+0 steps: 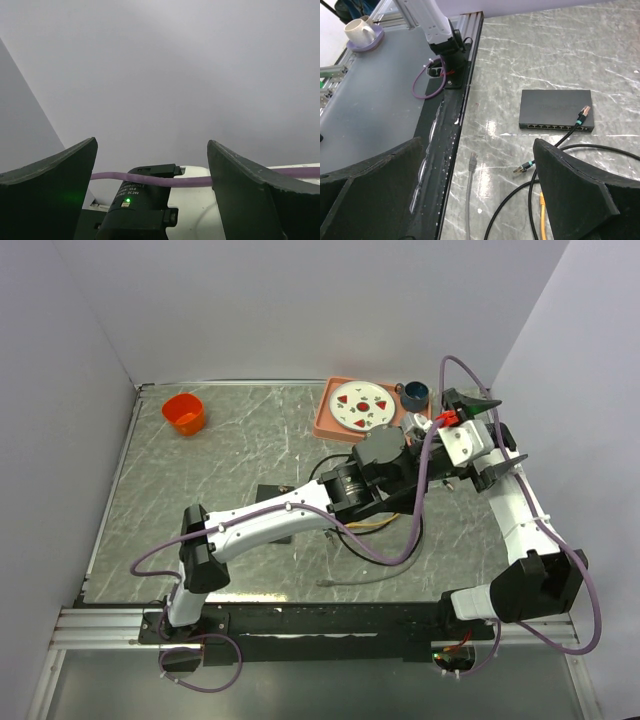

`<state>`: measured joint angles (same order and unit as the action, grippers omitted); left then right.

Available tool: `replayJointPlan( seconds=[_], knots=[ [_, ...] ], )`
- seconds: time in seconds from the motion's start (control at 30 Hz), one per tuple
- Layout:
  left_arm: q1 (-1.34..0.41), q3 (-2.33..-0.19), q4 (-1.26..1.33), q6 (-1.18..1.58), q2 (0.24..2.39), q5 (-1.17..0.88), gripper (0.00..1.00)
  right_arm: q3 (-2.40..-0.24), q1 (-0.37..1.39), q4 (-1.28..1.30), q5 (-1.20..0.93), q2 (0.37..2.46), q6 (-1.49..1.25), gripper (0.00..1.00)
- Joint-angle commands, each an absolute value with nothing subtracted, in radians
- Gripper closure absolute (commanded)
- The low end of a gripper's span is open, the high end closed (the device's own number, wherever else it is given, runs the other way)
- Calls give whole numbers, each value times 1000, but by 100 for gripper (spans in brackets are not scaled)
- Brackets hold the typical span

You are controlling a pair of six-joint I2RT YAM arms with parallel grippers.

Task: Insert the plug into the switch port

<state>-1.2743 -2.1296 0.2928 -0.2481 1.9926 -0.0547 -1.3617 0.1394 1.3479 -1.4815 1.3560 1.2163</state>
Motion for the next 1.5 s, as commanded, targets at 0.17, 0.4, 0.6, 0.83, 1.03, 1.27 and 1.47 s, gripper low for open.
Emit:
replayJointPlan(
  seconds=[0.17, 0.4, 0.6, 0.83, 1.03, 1.27, 1.47],
  knots=[
    [-1281, -1933, 273, -239, 1953, -26, 3, -1436, 176, 1571, -1320, 1333, 1530, 0],
    [-1264, -1758, 449, -123, 1907, -3, 4, -1376, 231, 1358, -1082, 1292, 1100, 0],
    [-1236, -1669, 580, -83, 1891, 22, 1, -1362, 259, 1252, -982, 1269, 867, 0],
    [-1230, -1764, 516, -91, 1933, 31, 1, -1420, 207, 1388, -1133, 1353, 975, 0],
    [-1195, -1801, 532, -32, 1973, -46, 3, -1399, 184, 1307, -1030, 1295, 875, 0],
    [-1099, -1640, 784, 127, 1937, -189, 12, -1286, 291, 950, -689, 1172, 353, 0],
    [-1095, -1712, 704, 46, 1948, -189, 11, -1331, 279, 888, -718, 1206, 481, 0]
  ],
)
